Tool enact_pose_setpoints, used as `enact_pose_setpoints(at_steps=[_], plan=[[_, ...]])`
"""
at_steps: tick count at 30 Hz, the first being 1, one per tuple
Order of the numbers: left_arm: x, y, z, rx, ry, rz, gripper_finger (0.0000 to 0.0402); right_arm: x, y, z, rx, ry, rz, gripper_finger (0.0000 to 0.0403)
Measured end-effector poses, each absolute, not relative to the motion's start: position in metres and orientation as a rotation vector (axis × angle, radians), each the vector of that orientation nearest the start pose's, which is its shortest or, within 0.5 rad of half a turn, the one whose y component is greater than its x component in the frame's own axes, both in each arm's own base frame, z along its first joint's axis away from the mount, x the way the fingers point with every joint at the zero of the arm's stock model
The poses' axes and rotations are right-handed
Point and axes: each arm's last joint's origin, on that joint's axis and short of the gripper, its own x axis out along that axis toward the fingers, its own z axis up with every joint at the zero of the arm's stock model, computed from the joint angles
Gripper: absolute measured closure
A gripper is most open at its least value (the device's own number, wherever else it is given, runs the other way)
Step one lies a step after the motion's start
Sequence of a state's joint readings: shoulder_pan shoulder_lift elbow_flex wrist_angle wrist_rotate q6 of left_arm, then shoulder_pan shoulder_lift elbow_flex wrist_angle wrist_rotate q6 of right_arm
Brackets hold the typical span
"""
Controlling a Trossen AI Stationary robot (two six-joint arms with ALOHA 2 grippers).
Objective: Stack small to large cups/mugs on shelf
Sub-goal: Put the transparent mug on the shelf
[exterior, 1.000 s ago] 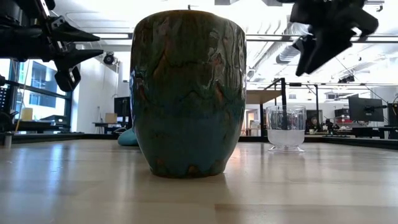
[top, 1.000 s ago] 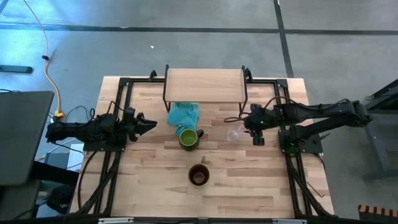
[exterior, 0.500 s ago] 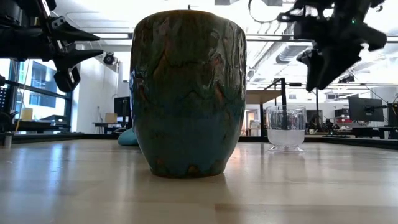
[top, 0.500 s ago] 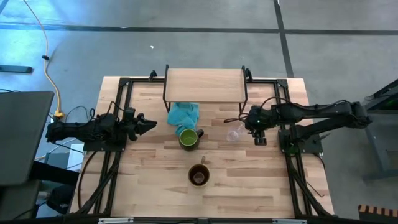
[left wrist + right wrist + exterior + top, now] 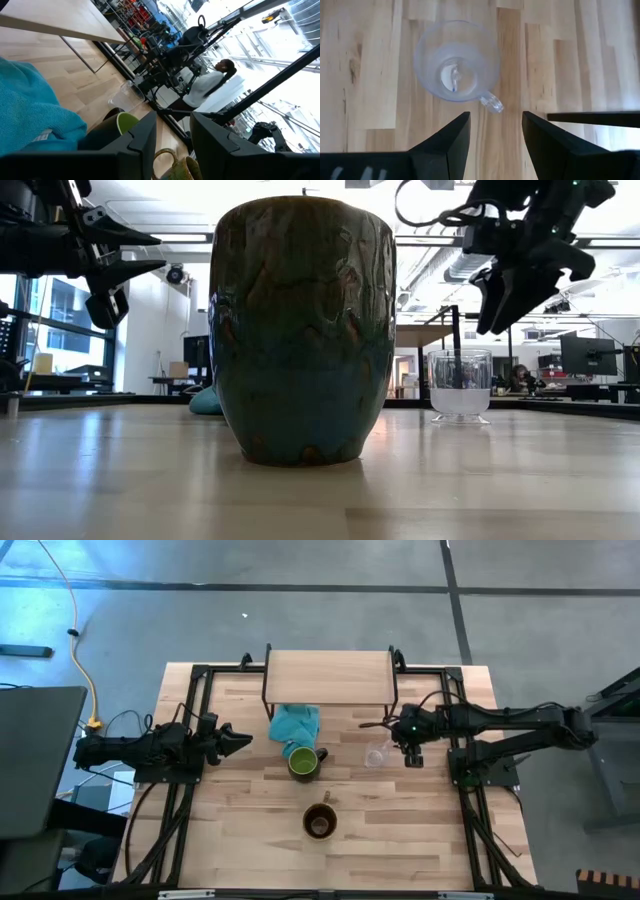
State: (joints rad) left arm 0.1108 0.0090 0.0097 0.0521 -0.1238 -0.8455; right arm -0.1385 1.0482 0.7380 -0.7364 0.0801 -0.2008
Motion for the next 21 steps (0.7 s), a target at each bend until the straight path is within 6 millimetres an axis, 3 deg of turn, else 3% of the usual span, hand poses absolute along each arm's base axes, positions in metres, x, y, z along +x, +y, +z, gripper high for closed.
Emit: enact_pose_setpoints(at_steps=[16,21], plan=[[0.0963,0.0143,0.171,-0.84,-0.147,0.196,0.0295,0.1896,-0.0317,0.2332,-0.065,1.008,-0.127,0.0231],[0.0963,0.0143,0.171,-0.839,-0.147,0.198,0.0295,0.1944,-0.0347,0.2345,0.04,0.953,-0.124,0.0231]])
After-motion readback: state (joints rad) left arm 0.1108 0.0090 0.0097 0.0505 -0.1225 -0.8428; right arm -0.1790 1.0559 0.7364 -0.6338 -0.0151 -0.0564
